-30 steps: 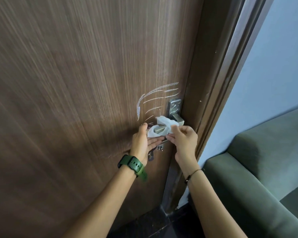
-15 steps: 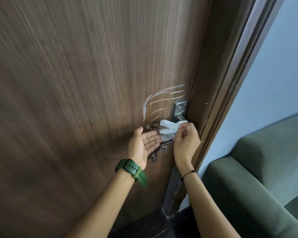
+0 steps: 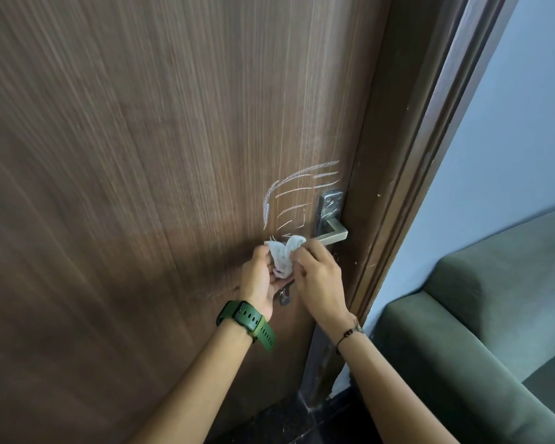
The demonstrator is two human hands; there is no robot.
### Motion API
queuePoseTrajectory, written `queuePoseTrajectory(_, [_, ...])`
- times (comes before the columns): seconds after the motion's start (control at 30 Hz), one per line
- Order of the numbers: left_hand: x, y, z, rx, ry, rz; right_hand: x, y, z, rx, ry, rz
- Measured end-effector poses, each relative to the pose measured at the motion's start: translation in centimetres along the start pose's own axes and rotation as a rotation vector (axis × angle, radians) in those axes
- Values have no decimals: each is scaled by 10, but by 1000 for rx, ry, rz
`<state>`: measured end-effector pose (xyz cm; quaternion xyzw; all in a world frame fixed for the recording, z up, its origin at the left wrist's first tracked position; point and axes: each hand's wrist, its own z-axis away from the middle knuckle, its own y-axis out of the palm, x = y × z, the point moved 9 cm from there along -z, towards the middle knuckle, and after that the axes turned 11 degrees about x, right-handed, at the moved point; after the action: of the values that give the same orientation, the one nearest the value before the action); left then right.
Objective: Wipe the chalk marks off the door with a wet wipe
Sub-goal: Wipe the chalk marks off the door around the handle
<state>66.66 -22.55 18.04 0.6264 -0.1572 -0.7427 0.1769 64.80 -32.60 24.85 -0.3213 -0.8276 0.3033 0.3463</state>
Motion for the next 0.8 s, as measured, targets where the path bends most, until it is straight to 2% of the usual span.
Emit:
queuePoseTrajectory(0.13, [2, -3, 3, 33, -16, -80, -42, -21, 18, -152, 280, -345])
queuePoseTrajectory(0.2, [4, -1, 4, 32, -20, -142, -41, -15, 18, -84, 298, -404])
queuePoseTrajectory(0.3, [6, 1, 4, 22, -56, -207, -18, 1, 12, 90, 188, -349])
queuePoseTrajectory(0.37, [8, 0, 5, 34, -80, -179, -15, -2, 5, 97, 169, -303])
queuePoseTrajectory(0.47, [10, 0, 4, 51, -104, -95, -12, -23, -11, -27, 127, -111])
queuePoseTrajectory(0.6, [11, 4, 2, 19, -113, -32, 15, -4, -21, 133, -141, 216])
queuePoseTrajectory(0.67, [8, 6, 3, 45, -99, -72, -12, -15, -25, 117, -100, 235])
queuePoseTrajectory(0.73, [6, 7, 4, 63, -78, -137, -40, -33, -23, 20, 41, 240])
queuePoseTrajectory(0.8, [4, 7, 4, 57, -54, -142, -37, -28, -18, -9, 31, 258])
